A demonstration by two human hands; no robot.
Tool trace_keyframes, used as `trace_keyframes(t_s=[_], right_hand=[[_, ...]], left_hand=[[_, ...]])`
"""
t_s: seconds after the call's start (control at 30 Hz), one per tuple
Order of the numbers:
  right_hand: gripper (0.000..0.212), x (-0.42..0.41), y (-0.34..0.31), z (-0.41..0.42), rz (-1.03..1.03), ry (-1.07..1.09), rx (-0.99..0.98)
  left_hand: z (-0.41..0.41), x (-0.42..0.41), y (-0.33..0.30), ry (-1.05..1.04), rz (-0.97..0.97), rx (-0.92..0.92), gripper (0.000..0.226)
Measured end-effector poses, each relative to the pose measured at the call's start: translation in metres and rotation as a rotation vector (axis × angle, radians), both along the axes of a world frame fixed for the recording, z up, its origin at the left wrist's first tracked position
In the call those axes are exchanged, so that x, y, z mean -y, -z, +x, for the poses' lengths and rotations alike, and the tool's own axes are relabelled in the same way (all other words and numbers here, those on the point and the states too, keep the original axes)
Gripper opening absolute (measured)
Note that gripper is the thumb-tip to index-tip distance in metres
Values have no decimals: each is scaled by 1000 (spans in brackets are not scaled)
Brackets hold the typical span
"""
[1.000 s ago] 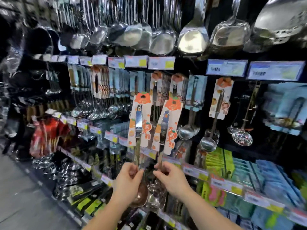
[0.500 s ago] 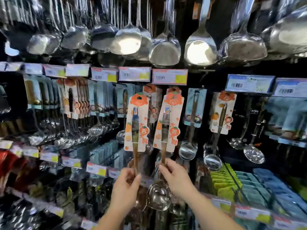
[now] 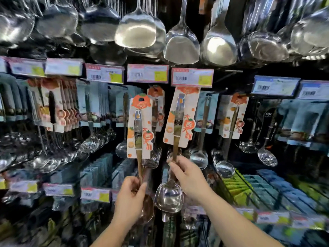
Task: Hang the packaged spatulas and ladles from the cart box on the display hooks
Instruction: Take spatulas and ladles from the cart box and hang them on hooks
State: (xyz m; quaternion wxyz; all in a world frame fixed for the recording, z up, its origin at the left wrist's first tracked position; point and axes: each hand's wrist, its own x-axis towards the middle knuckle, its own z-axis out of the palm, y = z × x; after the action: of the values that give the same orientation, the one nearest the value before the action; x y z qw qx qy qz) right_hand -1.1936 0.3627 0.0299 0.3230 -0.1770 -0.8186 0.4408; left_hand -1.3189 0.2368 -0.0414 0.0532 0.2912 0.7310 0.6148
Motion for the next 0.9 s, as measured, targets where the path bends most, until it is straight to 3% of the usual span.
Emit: trace_keyframes(t_s=[0.37, 0.63, 0.7, 0.77, 0.9], right_hand=[[17, -22, -3, -12, -67, 65, 68], [50, -38, -3, -25, -175, 269, 105], [46, -32, 5, -19, -147, 300, 121], [33, -25, 15, -11, -146, 270, 136], [26, -2, 32, 8, -143, -16, 196]], left_hand=[[-2, -5, 11, 84, 41, 50, 20], [10, -5, 1, 107, 44, 53, 15], [12, -6, 0, 115, 30, 52, 16], [14, -8, -2, 123, 38, 42, 16], [20, -17, -6, 152, 55, -68, 17]])
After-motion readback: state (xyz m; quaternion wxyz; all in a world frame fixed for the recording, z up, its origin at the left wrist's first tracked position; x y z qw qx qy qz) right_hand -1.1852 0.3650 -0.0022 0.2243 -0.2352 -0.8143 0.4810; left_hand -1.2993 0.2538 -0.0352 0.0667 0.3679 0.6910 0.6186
